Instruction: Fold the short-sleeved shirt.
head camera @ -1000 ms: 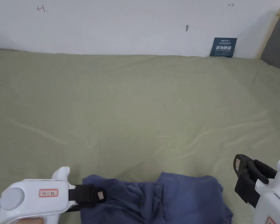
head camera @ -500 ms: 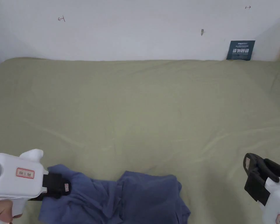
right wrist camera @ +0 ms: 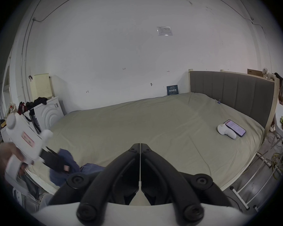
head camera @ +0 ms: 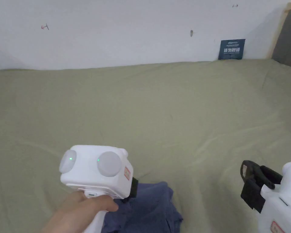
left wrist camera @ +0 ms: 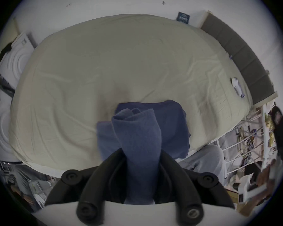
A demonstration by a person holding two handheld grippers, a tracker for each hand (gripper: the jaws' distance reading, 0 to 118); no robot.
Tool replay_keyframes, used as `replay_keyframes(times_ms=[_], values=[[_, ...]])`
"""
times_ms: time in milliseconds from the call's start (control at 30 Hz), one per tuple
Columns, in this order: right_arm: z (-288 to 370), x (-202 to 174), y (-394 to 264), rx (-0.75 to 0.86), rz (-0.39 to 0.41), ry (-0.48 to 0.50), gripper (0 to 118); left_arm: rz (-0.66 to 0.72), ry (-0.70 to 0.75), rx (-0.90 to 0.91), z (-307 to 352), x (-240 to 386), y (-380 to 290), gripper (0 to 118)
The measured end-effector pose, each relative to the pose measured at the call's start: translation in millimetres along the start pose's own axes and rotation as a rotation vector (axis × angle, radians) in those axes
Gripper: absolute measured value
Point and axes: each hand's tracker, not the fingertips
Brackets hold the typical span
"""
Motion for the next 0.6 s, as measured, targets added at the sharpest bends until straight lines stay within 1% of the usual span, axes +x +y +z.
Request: replay_keyframes(times_ms=[67, 100, 133, 167, 200, 233, 333, 367, 400, 433, 467, 500, 533, 600], values=[[1.1, 5.0, -0.3, -0.008, -0.006, -0.008, 3, -0.008, -0.011, -0.005, -25.0, 22.8, 7.1, 14], [1.9, 7.1, -0.7, -0.010, -0.006, -0.015, 3, -0.009, -0.025, -0.004, -33.3, 32.3, 6.8, 18], [2.7, 9.3, -0.9, -0.014, -0.005, -0.026, 3, 0.005, -0.057, 0.010, -41.5, 40.6, 10.5, 32], [3.4, 11.7, -1.1, -0.017, -0.005, -0.033, 3, 0.019, -0.136, 0.037, -48.8, 43.5, 14.0, 75], [3.8, 14.0, -1.3, -0.022, -0.008, -0.040, 3, 0.044, -0.207, 0.049, -55.2, 44.8, 17.0, 104], [4.4, 16.0, -1.3, -0.029, -0.009, -0.045, 3, 0.067, -0.224, 0.050, -55.6, 42.2, 16.5, 118], [6.6, 19.1, -2.9, -0.031, -0.002, -0.062, 3, 0.119, -0.246, 0.099, -40.7, 22.8, 13.6, 118], [6.4, 20.3, -3.3, -0.033, -0.003, -0.066, 3, 0.133, -0.289, 0.111, -34.0, 10.0, 8.3, 117], [5.4, 21.1, -4.2, -0.036, -0.008, -0.067, 3, 0.163, -0.338, 0.126, -27.5, -3.2, 2.5, 112], [4.0, 21.3, -5.3, -0.038, -0.012, -0.068, 3, 0.192, -0.377, 0.148, -21.7, -16.2, -3.6, 100], [2.1, 20.9, -6.5, -0.043, -0.015, -0.069, 3, 0.220, -0.437, 0.189, -17.9, -30.7, -11.3, 68], [0.3, 20.1, -8.0, -0.046, -0.017, -0.069, 3, 0.249, -0.466, 0.204, -16.7, -41.8, -17.2, 33], [-2.0, 19.4, -9.5, -0.050, -0.017, -0.067, 3, 0.267, -0.470, 0.198, -19.4, -49.1, -20.2, 2], [-6.2, 16.5, -12.1, -0.064, -0.014, -0.060, 3, 0.271, -0.479, 0.194, -33.3, -60.1, -23.2, 0]])
